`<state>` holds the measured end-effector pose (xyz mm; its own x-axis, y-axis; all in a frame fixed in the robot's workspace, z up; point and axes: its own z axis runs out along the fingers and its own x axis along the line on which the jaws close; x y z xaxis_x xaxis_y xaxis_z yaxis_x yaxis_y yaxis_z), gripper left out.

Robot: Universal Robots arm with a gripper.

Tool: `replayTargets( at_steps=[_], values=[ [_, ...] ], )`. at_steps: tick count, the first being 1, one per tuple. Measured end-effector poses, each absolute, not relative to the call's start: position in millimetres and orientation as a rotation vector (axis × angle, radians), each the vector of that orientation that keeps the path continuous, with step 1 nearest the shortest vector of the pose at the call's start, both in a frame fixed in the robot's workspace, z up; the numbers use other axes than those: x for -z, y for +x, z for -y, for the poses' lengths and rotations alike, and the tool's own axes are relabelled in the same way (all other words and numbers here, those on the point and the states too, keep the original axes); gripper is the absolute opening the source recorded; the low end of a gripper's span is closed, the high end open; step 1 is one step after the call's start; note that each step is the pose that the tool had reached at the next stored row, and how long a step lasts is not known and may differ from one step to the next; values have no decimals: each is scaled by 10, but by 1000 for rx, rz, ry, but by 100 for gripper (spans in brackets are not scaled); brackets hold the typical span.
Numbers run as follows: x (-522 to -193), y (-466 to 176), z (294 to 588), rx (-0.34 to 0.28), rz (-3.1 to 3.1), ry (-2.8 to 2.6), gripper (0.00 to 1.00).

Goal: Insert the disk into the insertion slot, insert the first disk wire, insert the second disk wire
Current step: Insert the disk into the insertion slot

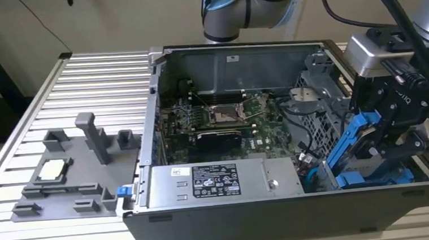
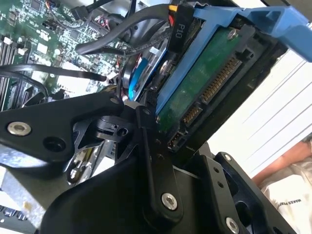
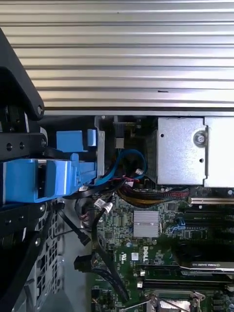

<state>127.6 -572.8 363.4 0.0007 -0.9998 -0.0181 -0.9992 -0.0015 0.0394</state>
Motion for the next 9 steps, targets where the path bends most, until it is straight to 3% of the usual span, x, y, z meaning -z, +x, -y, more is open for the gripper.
replayTargets(
  at_steps=[8,9],
  values=[
    [-3620,1276,5728,64,2209,2212,34],
    [-3618,1276,5728,64,2209,2212,40]
  ],
)
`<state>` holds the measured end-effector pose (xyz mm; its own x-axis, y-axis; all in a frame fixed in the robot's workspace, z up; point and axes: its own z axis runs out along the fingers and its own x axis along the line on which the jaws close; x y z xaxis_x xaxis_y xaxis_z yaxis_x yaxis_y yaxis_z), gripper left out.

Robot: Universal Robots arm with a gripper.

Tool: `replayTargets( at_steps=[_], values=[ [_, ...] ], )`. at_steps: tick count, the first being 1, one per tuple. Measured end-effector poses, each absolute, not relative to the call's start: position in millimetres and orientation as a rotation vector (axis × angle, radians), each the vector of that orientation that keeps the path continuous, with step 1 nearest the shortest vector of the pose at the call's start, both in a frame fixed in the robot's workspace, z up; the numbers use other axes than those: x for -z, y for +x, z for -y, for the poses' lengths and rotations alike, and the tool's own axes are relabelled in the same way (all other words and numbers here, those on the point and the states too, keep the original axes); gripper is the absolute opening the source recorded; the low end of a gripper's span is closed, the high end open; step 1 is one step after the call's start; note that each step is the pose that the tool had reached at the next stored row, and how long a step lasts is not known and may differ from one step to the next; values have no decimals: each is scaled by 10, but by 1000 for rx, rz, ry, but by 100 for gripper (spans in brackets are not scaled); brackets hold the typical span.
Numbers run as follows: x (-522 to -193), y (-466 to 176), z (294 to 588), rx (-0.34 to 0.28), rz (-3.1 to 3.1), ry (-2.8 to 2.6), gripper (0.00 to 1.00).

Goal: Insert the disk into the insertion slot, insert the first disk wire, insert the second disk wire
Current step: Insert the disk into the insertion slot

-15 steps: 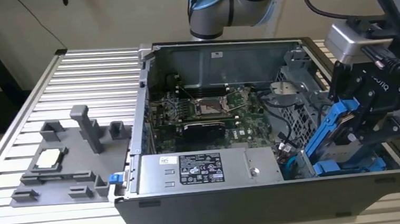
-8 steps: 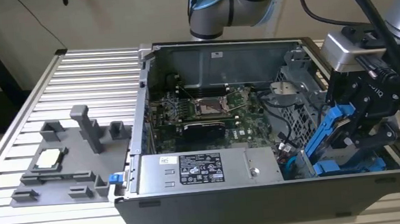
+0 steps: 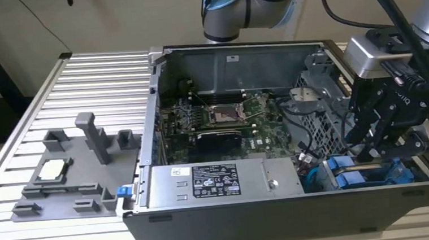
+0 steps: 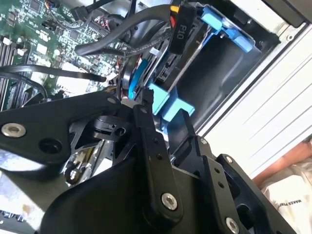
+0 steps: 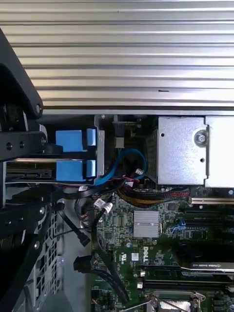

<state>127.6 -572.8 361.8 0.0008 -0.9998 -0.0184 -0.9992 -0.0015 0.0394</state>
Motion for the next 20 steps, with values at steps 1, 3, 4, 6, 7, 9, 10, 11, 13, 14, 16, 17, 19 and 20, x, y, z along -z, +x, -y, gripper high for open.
replayTargets(
  at_steps=[1,3,4,6,7,9,10,11,13,14,16,17,19,20],
  values=[
    [-3617,1276,5728,64,2209,2212,40],
    [-3637,1276,5728,63,2209,2211,40],
    [-3670,1276,5728,62,2208,2210,40],
    [-3746,1275,5726,59,2207,2209,40],
    [-3784,1275,5724,58,2206,2208,40],
    [-3837,1275,5717,54,2205,2207,40],
    [-3849,1276,5711,53,2205,2207,40],
    [-3851,1276,5704,53,2205,2207,40],
    [-3853,1276,5702,46,2211,2214,40],
    [-3853,1274,5702,42,2222,2227,40],
    [-3854,1271,5702,32,2242,2251,40],
    [-3853,1270,5702,26,2252,2263,40],
    [-3853,1269,5702,12,2273,2288,40],
    [-3853,1268,5702,5,2283,2301,40]
  ],
)
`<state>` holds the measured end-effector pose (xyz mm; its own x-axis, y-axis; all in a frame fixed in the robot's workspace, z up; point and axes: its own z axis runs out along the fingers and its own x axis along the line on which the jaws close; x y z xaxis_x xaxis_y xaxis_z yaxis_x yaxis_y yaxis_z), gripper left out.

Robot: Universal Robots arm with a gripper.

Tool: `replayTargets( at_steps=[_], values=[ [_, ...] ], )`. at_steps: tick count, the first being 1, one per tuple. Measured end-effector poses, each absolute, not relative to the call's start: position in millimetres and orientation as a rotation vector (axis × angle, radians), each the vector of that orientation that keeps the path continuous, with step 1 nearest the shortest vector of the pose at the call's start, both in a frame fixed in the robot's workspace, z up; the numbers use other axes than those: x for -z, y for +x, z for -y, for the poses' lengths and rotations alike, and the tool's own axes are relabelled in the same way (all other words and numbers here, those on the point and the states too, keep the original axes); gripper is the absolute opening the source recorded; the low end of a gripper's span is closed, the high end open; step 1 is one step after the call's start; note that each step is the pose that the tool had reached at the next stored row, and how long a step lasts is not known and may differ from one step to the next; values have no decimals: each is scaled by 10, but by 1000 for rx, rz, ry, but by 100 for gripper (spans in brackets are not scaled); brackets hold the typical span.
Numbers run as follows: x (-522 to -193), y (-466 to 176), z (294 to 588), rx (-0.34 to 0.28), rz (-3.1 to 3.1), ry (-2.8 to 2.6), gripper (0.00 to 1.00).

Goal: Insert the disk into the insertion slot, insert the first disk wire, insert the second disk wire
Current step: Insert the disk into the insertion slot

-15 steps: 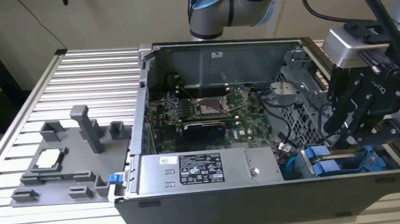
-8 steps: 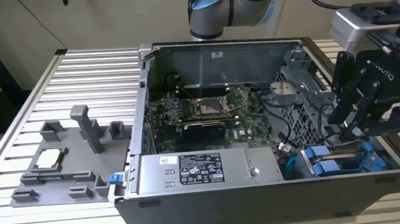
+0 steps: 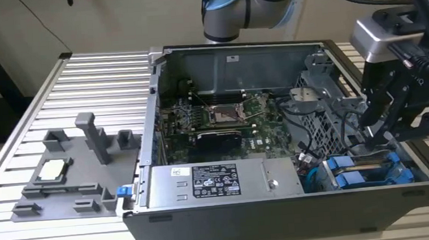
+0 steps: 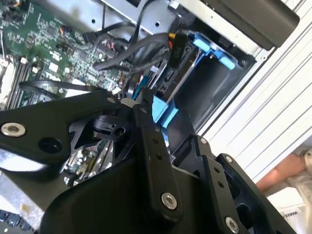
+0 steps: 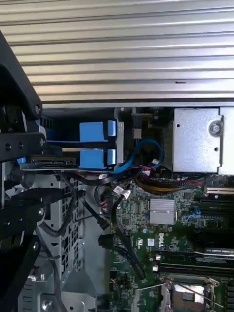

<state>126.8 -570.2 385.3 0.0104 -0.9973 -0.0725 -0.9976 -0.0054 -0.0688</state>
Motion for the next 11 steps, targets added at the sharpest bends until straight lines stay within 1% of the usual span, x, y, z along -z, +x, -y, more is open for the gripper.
replayTargets(
  at_steps=[2,11],
  values=[
    [-3853,1268,5702,5,-2117,-2138,40],
    [-3853,1297,5702,-12,-2011,-2206,40]
  ],
)
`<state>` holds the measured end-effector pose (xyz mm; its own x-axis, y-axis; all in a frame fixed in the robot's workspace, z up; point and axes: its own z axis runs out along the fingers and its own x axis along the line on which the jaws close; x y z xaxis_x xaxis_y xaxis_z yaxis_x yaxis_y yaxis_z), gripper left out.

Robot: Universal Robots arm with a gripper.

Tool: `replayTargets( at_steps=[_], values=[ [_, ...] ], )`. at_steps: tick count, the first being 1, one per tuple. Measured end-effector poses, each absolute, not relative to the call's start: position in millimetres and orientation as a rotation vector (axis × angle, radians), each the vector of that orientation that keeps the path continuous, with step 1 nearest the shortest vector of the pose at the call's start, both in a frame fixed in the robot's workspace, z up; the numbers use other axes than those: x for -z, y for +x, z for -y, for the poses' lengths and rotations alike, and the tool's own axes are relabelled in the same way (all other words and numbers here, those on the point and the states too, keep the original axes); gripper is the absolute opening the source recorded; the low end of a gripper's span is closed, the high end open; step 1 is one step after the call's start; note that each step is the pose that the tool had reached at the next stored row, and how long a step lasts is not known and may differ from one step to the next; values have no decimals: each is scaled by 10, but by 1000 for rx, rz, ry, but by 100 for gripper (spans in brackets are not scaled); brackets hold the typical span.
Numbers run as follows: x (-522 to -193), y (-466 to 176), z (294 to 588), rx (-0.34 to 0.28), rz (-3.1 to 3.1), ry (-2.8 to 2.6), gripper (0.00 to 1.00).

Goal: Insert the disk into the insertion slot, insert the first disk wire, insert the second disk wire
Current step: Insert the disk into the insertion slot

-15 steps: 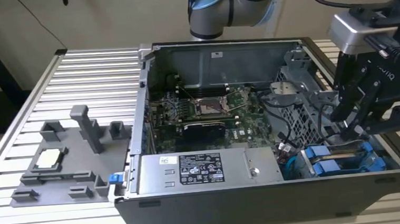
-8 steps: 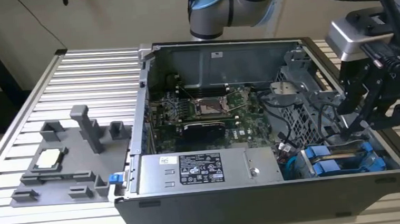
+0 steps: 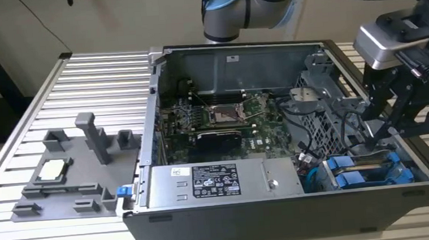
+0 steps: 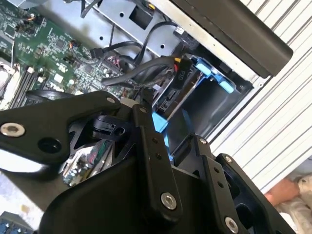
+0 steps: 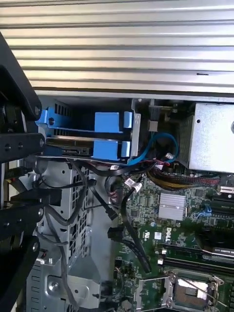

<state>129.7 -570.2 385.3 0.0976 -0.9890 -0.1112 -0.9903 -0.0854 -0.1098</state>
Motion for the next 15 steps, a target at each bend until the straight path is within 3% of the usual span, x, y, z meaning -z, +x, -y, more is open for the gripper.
replayTargets(
  at_steps=[15],
  values=[
    [-3865,1500,5709,-29,-1954,-2257,40]
  ],
)
